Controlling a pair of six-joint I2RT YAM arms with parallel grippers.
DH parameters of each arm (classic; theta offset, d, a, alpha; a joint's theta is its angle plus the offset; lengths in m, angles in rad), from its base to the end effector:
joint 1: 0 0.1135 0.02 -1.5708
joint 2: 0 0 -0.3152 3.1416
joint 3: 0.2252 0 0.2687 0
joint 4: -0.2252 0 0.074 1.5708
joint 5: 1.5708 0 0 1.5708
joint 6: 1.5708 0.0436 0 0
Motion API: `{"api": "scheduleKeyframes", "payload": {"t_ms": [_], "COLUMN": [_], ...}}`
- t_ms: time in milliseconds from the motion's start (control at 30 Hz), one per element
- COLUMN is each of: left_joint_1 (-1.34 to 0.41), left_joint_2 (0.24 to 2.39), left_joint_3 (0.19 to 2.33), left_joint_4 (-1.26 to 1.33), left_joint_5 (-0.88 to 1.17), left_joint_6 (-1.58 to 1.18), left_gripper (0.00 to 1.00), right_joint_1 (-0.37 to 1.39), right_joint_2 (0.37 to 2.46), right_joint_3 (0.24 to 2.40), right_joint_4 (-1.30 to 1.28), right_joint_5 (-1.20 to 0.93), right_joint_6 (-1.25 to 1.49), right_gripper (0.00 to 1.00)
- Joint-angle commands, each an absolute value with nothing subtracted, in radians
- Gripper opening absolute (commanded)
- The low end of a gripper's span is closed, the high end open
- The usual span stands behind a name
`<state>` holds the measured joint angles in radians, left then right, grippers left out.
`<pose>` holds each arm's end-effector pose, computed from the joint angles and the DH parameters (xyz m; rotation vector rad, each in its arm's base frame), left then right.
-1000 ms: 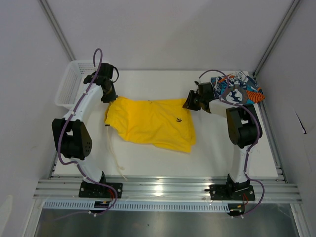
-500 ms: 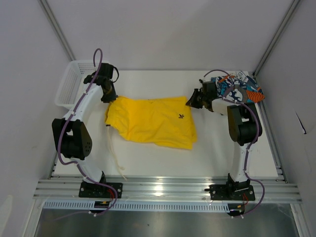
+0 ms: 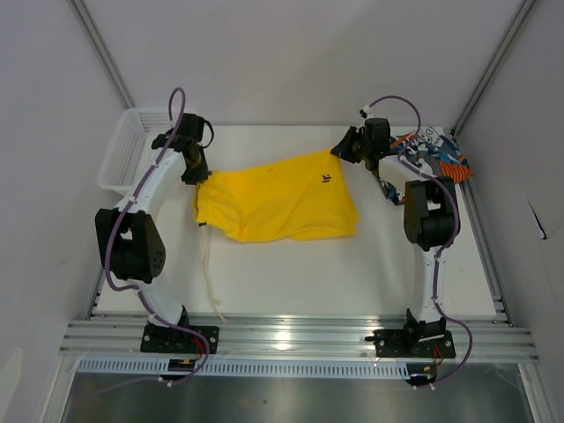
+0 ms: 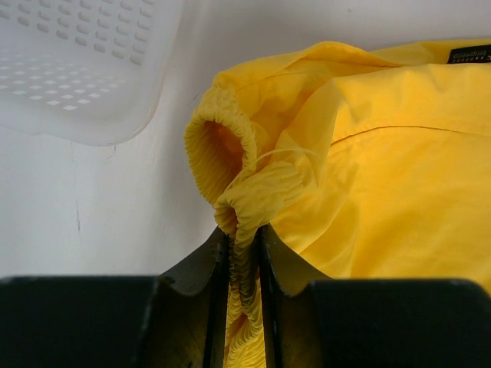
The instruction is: Fold and stack the shorts
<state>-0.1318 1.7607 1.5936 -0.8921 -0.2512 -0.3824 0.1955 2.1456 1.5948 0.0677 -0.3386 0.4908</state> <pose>0.4026 -0.0424 0.3373 -0.4072 2.5511 0.1436 0.5346 0.1206 0.2386 0.0944 2.1119 0.7663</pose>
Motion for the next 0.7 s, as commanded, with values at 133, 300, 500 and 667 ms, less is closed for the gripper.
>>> {"api": "scheduleKeyframes", "payload": {"t_ms": [133, 300, 500, 667], "left_joint_1": [-0.135, -0.137, -0.135, -0.137], "left_joint_2": [1.758, 1.753, 1.758, 1.756], "left_joint_3": [1.634, 1.632, 1.635, 1.632], "left_joint_4": [-0.884, -0.882, -0.882, -0.881], "left_joint_5": [-0.268, -0.268, -0.264, -0.258], "left_joint_6": [-0.356, -0.357, -0.356, -0.356], "left_gripper": [0.20, 0.20, 0.20, 0.20], "right_joint_1": [0.192, 0.192, 0.192, 0.196], "right_joint_2": [2.295, 2.218, 2.132, 2.080], "right_joint_3": [1.758, 1.694, 1.556, 1.450], "right_joint_4": [-0.064, -0.101, -0.149, -0.170], "right_joint_5": [-0.325, -0.272, -0.244, -0.239], "right_joint_6": [0.485, 0.450, 0.419, 0.407], "right_gripper": [0.47, 0.63, 0.63, 0.57]}}
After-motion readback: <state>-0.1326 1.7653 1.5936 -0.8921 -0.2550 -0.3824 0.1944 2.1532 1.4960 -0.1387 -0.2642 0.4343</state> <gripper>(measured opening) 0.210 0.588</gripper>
